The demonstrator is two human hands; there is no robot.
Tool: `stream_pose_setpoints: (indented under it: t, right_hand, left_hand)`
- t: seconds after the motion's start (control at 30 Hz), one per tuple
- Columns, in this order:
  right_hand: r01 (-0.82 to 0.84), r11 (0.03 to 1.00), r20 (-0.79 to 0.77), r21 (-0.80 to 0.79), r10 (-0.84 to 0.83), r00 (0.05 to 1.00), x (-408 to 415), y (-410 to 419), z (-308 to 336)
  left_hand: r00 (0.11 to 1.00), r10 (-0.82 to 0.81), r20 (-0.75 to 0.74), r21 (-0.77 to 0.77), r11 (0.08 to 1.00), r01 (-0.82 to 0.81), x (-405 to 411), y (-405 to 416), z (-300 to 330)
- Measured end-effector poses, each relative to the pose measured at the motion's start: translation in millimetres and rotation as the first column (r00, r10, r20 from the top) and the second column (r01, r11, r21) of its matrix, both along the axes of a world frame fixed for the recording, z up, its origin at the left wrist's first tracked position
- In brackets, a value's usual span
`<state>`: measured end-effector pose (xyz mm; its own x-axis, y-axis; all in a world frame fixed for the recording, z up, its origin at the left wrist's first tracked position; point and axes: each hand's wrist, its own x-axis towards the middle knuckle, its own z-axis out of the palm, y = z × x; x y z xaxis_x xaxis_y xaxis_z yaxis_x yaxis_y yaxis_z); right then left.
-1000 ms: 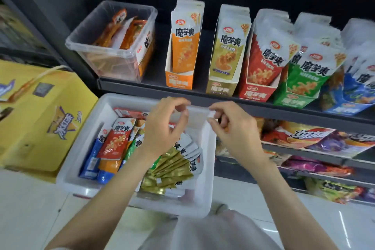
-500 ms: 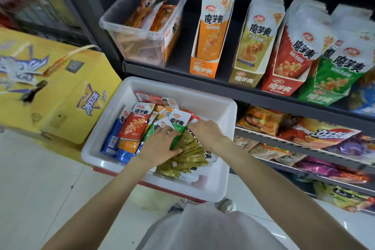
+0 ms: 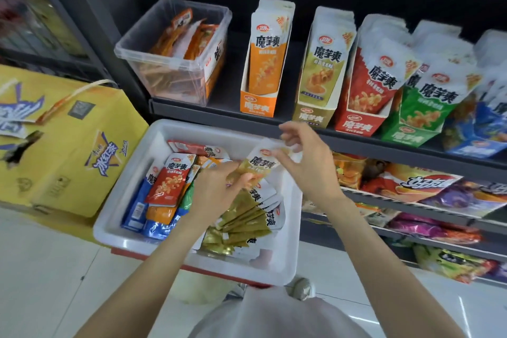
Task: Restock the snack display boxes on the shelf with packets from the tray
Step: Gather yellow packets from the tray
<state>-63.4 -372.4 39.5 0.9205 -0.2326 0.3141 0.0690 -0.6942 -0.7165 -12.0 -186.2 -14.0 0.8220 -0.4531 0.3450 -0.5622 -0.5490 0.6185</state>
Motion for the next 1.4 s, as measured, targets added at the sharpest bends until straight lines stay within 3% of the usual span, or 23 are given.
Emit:
stream_pose_setpoints:
  t: [0.03,0.1,0.23,0.37,0.53,0.73,0.83,0.97,1.1,1.17,1.27,1.33,1.4]
  right_hand:
    - [0.014,0.990,-0.051,0.140,-0.007,0.999,-4,-6,11]
    - [-0.018,0.961,-0.114,0.275,0.052,0.992,-11,-17,28]
    - [0.002,0.961,-0.007,0.276,0.000,1.000,-18,-37,57]
    - [0.295,0.939,0.232,0.176,-0.330,0.915,-17,-70,90]
    - [0.514,0.857,0.334,0.035,-0.495,0.802,17,-104,109]
    - [0.476,0.801,0.167,-0.363,-0.447,0.879,79,-113,90]
    - [0.406,0.755,0.064,-0.514,-0.439,0.896,95,-110,80]
    - [0.395,0.693,0.059,-0.603,-0.455,0.889,105,-109,78]
    - [0.462,0.714,0.109,-0.525,-0.482,0.869,91,-101,86]
    - [0.488,0.760,0.205,-0.430,-0.444,0.872,74,-93,86]
    - [0.424,0.860,0.347,-0.285,-0.320,0.882,35,-72,75]
    - [0.268,0.944,0.275,-0.191,-0.210,0.938,11,-53,58]
    - [0.084,0.986,0.101,-0.144,-0.070,0.992,-4,-34,36]
  left_hand:
    - [0.995,-0.022,-0.098,-0.070,0.997,0.015,0,-4,10]
    - [0.976,-0.073,-0.206,-0.151,0.988,0.042,3,-12,29]
    - [0.971,-0.144,-0.190,-0.236,0.967,0.097,12,-40,67]
    - [0.995,-0.093,0.042,-0.268,0.958,0.101,33,-73,92]
    - [0.975,-0.111,0.191,-0.009,0.993,0.115,56,-108,85]
    - [0.988,-0.123,0.088,0.126,0.986,0.111,68,-134,73]
    - [0.983,-0.107,0.148,0.159,0.984,0.083,70,-138,72]
    - [0.979,-0.102,0.175,0.162,0.984,0.074,72,-138,72]
    - [0.981,-0.104,0.166,0.164,0.984,0.076,73,-138,70]
    - [0.979,-0.110,0.174,0.131,0.988,0.087,72,-136,73]
    - [0.964,-0.118,0.238,-0.039,0.991,0.131,62,-125,78]
    - [0.964,-0.089,0.252,-0.206,0.968,0.143,51,-106,76]
    - [0.972,-0.053,0.229,-0.287,0.951,0.119,37,-79,65]
